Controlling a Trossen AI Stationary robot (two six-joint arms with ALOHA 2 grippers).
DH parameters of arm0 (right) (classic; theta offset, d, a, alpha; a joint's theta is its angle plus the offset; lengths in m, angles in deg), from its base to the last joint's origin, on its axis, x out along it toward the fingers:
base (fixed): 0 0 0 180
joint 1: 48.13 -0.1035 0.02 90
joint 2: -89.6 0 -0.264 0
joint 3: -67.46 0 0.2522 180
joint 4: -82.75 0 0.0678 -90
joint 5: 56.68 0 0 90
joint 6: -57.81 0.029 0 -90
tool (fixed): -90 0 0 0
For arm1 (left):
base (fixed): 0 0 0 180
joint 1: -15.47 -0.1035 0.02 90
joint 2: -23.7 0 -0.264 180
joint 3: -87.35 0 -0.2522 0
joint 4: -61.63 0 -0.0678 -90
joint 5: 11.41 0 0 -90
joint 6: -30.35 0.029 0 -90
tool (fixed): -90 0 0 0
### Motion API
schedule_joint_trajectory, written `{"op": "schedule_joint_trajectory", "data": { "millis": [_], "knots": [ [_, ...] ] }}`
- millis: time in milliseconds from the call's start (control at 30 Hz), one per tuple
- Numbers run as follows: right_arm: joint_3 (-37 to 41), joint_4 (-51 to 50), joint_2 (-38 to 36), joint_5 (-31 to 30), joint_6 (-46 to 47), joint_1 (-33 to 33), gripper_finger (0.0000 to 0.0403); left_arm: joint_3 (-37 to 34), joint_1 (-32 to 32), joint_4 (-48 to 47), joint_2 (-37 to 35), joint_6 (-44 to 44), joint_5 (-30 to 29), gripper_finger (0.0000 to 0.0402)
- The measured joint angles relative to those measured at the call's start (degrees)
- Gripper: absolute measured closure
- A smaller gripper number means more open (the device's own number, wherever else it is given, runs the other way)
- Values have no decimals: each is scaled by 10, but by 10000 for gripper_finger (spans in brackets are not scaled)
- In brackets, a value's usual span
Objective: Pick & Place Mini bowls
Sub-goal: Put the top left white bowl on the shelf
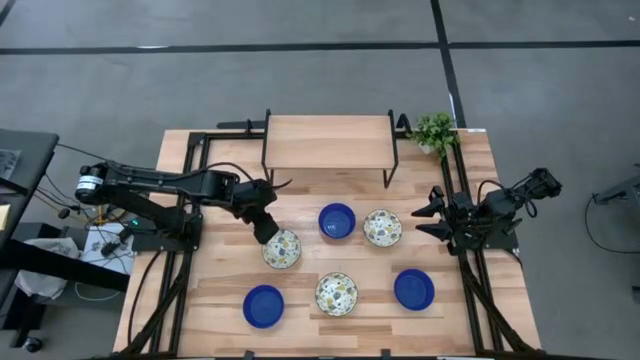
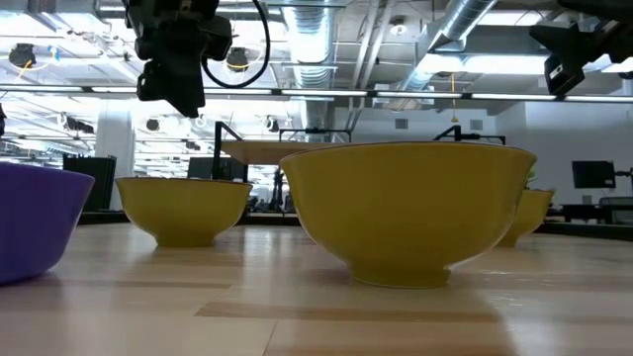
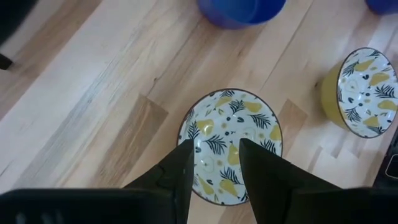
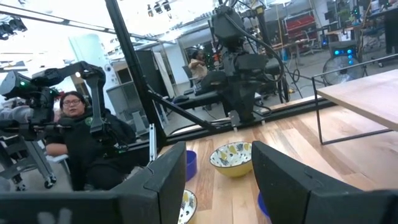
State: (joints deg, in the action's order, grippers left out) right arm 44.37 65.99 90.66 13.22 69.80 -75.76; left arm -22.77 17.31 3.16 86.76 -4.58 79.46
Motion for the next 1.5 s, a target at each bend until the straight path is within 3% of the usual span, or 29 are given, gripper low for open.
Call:
{"op": "schedule_joint_trajectory", "data": {
  "millis": [567,733,1100,1500],
  "knots": [
    [0,0,0,0,0,0,233,0,0,-43,79,-35,-13,292],
    [0,0,0,0,0,0,233,0,0,-44,93,-47,-13,272],
    [0,0,0,0,0,0,233,-26,5,-43,109,-78,15,184],
    [0,0,0,-30,0,0,233,-81,23,44,109,-135,22,195]
  ]
}}
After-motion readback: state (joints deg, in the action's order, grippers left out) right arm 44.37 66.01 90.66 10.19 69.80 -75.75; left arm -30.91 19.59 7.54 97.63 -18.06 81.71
